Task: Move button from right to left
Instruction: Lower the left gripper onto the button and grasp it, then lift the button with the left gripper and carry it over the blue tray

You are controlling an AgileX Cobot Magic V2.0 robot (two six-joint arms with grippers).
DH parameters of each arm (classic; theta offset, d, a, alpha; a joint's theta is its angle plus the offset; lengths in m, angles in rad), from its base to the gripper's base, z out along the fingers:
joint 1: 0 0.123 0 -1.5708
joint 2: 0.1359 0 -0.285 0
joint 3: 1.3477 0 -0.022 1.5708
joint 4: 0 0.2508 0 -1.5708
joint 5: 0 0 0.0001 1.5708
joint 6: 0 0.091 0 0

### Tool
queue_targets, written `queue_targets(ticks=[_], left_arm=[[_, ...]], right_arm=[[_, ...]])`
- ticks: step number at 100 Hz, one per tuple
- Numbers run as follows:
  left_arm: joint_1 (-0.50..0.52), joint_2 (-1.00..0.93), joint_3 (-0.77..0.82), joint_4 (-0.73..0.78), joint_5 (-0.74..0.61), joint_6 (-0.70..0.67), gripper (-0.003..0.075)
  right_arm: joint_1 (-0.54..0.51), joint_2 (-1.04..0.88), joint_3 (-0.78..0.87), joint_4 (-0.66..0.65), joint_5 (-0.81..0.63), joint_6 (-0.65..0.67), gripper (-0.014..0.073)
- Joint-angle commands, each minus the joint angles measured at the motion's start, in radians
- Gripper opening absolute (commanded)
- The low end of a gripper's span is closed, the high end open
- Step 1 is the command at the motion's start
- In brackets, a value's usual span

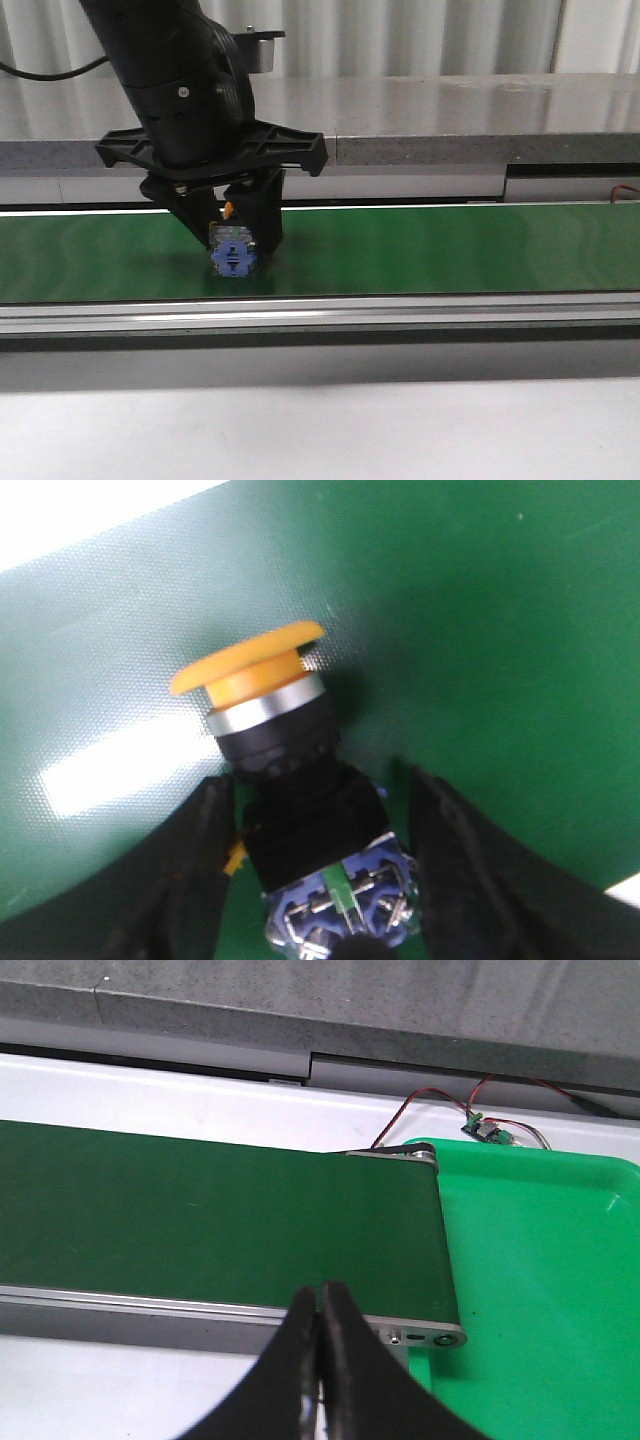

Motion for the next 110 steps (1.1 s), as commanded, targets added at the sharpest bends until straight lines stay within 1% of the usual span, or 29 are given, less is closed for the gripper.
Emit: queue_targets(ticks=[1, 6, 20, 34, 46, 58, 72, 81, 97, 105, 110], left_arm=[[-0.006, -0.03, -0.019, 0.022, -0.003, -0.007, 0.0027], [-0.006, -0.035, -0.019, 0.035, 0.005, -0.007, -0.0022], [-0.006, -0.07, -0.019, 0.054, 0.018, -0.007, -0.002], [0.01, -0.154, -0.019, 0.072, 0.046, -0.007, -0.002], [0.061, -0.249, -0.019, 0.088, 0.106, -0.007, -0.002], [0.141, -0.353, 0.011, 0.123, 0.157, 0.001, -0.002], [0.293, -0.462, 0.067, 0.135, 0.206, 0.078, -0.002], [0.429, -0.508, 0.108, 0.133, 0.208, 0.136, -0.002], [0.68, -0.511, 0.144, 0.115, 0.198, 0.267, -0.002], [0.8, -0.495, 0.149, 0.088, 0.179, 0.303, -0.002], [0.861, -0.48, 0.149, 0.062, 0.143, 0.314, -0.002]], right_arm=[[0.001, 0.007, -0.027, 0.012, -0.069, -0.008, -0.0067], [0.001, 0.007, -0.027, 0.012, -0.069, -0.008, -0.0067], [0.001, 0.007, -0.027, 0.012, -0.069, -0.008, -0.0067], [0.001, 0.007, -0.027, 0.012, -0.069, -0.008, -0.0067], [0.001, 0.007, -0.027, 0.012, -0.069, -0.008, -0.0067], [0.001, 0.007, -0.027, 0.012, -0.069, -0.008, -0.0067], [0.001, 0.007, -0.027, 0.012, -0.069, -0.008, -0.0067], [0.001, 0.007, -0.027, 0.012, -0.069, -0.008, -0.0067], [0.001, 0.007, -0.027, 0.012, -0.069, -0.008, -0.0067], [0.001, 0.007, -0.027, 0.012, -0.069, -0.008, -0.0067], [0.001, 0.007, -0.027, 0.012, -0.069, -0.008, -0.0067]])
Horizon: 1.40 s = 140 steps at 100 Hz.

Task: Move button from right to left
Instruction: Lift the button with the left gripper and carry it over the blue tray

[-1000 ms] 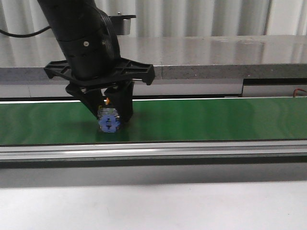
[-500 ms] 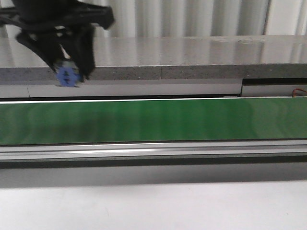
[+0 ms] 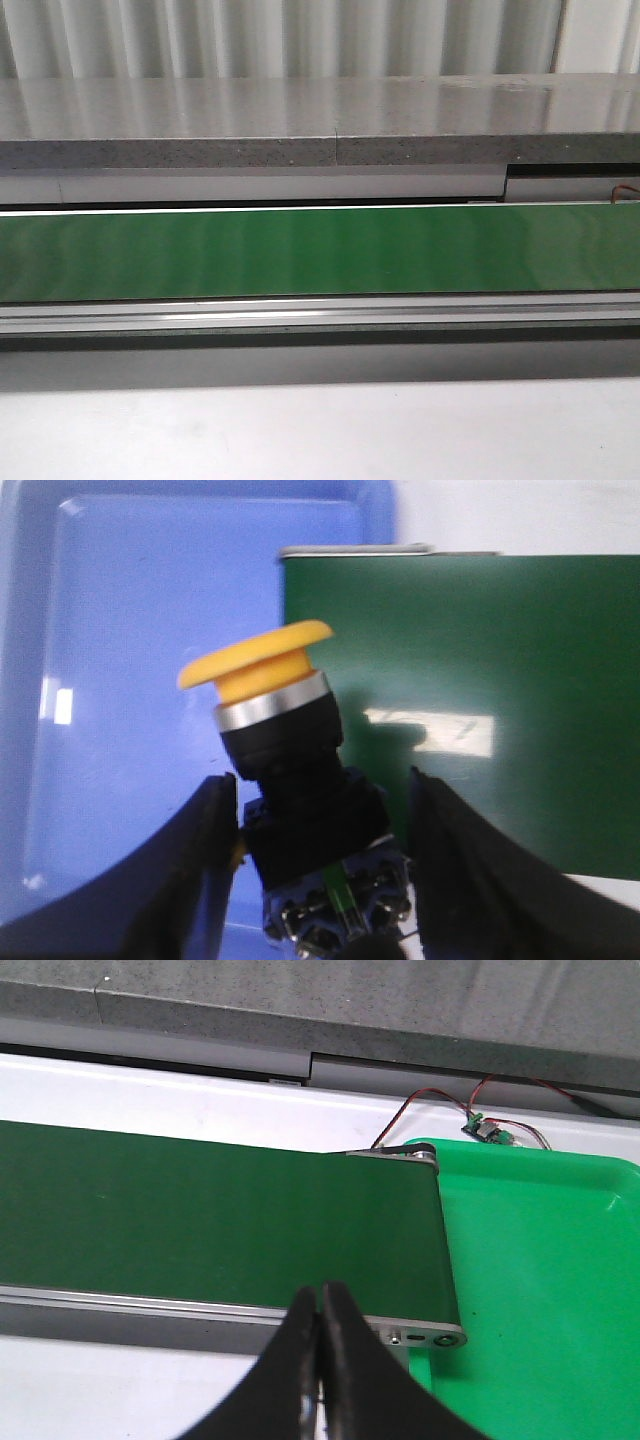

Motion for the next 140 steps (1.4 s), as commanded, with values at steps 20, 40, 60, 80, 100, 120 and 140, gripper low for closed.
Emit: queue_targets(ticks=[20, 40, 60, 80, 100, 120, 140], left_arm=[[0.246, 0.076, -0.024, -0.093, -0.203, 0.06, -0.002], [0.27, 0.208, -0.024, -0.115, -0.295, 0.062, -0.002], [0.268, 0.331, -0.026, -0.182, -0.325, 0.103, -0.002], [0.268, 0.406, -0.028, -0.219, -0.329, 0.122, -0.002], [0.268, 0.432, -0.03, -0.211, -0.331, 0.122, -0.0015], [0.27, 0.444, -0.03, -0.197, -0.34, 0.123, 0.0144], [0.27, 0.444, -0.03, -0.188, -0.344, 0.123, 0.042]], right_arm=[[0.001, 0.007, -0.027, 0.012, -0.069, -0.008, -0.0067], [0.001, 0.007, -0.027, 0.012, -0.069, -0.008, -0.0067], [0.001, 0.007, -0.027, 0.012, -0.069, -0.008, -0.0067], [0.001, 0.007, -0.027, 0.012, -0.069, -0.008, -0.0067], [0.001, 0.007, -0.027, 0.012, -0.069, -0.008, -0.0067], [0.001, 0.007, -0.027, 0.012, -0.069, -0.008, -0.0067], [0.001, 0.007, -0.027, 0.012, -0.069, -0.008, -0.0067]])
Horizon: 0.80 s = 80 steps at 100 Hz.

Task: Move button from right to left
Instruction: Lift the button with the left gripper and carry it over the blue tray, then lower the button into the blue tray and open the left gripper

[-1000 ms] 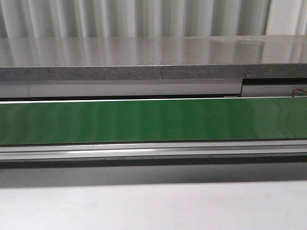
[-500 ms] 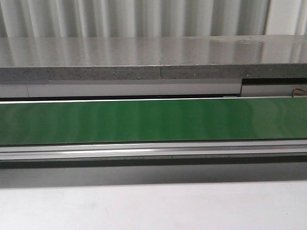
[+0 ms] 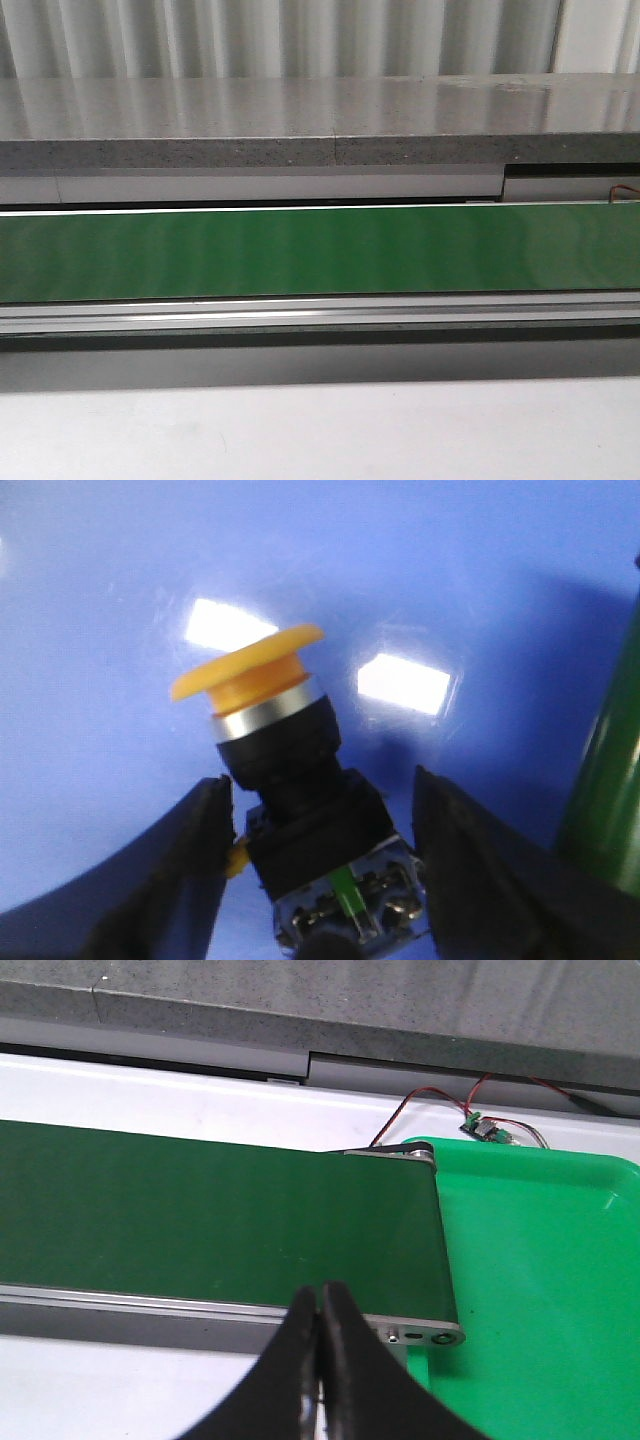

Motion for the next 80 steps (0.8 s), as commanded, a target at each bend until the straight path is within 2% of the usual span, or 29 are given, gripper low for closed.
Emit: queue_targets(ticks=[1, 46, 65, 80], left_arm=[[0.004, -0.047, -0.03, -0.001, -0.036, -0.001, 0.0424], [0.004, -0.089, -0.03, 0.01, -0.053, -0.001, 0.044], [0.0, -0.218, -0.03, -0.037, -0.051, -0.001, 0.044], [-0.052, -0.358, -0.01, -0.044, -0.037, -0.001, 0.044]], right_arm=[[0.001, 0.007, -0.027, 0.01, -0.069, -0.008, -0.0067], [0.001, 0.007, -0.027, 0.01, -0.069, -0.008, -0.0067], [0.001, 0.007, -0.027, 0.01, -0.069, -0.008, -0.0067], [0.001, 0.007, -0.027, 0.01, -0.069, -0.008, -0.0067]])
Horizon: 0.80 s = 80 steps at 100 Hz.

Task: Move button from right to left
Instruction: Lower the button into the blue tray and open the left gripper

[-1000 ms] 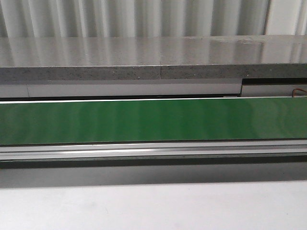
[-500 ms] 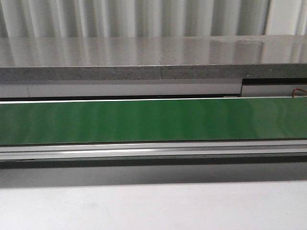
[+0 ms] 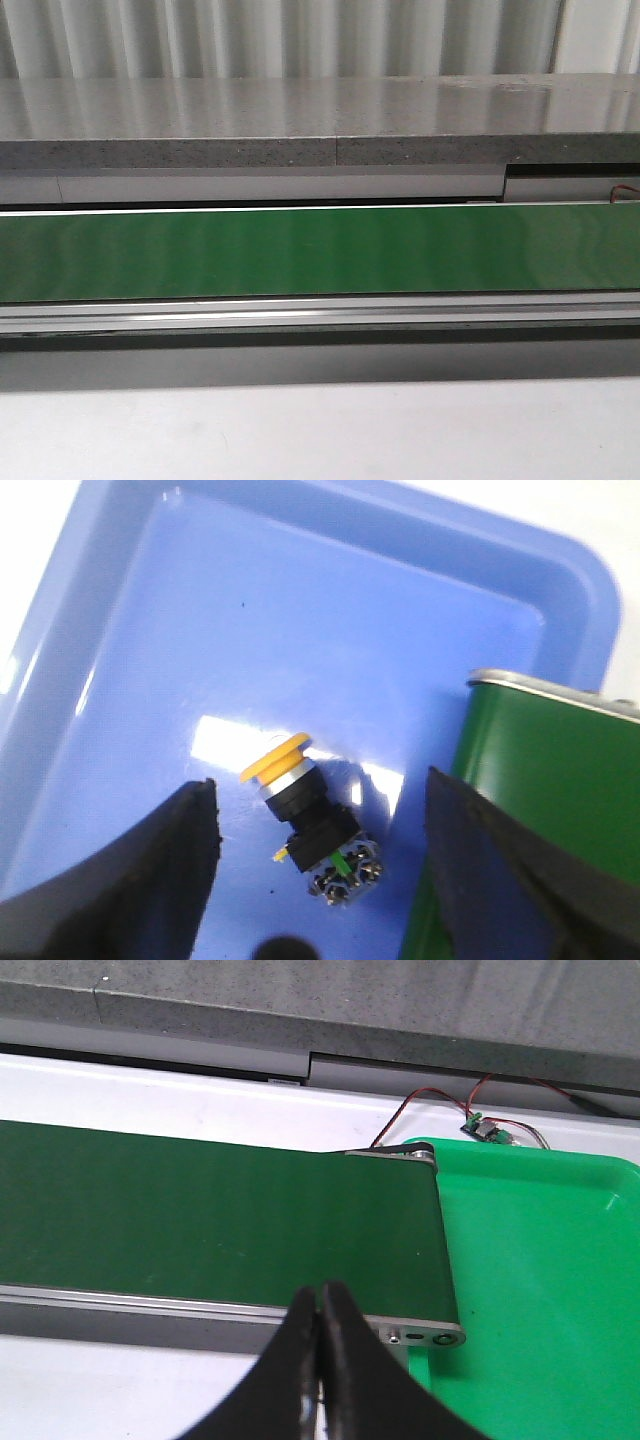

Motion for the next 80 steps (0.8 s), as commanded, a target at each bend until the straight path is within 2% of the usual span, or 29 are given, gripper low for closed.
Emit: queue_targets(ticks=[1, 27, 57, 69, 80], left_arm=[[-0.033, -0.12, -0.01, -0.022, -0.028, -0.002, 0.044], [-0.16, -0.426, 0.058, -0.033, -0.044, -0.002, 0.044], [-0.334, -0.775, 0.229, -0.052, -0.056, -0.002, 0.043], [-0.357, -0.924, 0.31, -0.056, -0.052, -0.002, 0.033], [-0.357, -1.035, 0.38, -0.056, -0.05, -0.002, 0.0169]], right_arm=[[0.001, 0.007, -0.027, 0.01, -0.069, -0.008, -0.0067], [0.001, 0.007, -0.027, 0.01, -0.069, -0.008, -0.0067], [0.001, 0.007, -0.027, 0.01, -0.069, -0.008, -0.0067], [0.001, 0.007, -0.027, 0.01, -0.069, -0.008, -0.0067], [0.001, 0.007, -0.027, 0.01, -0.069, -0.008, -0.0067]])
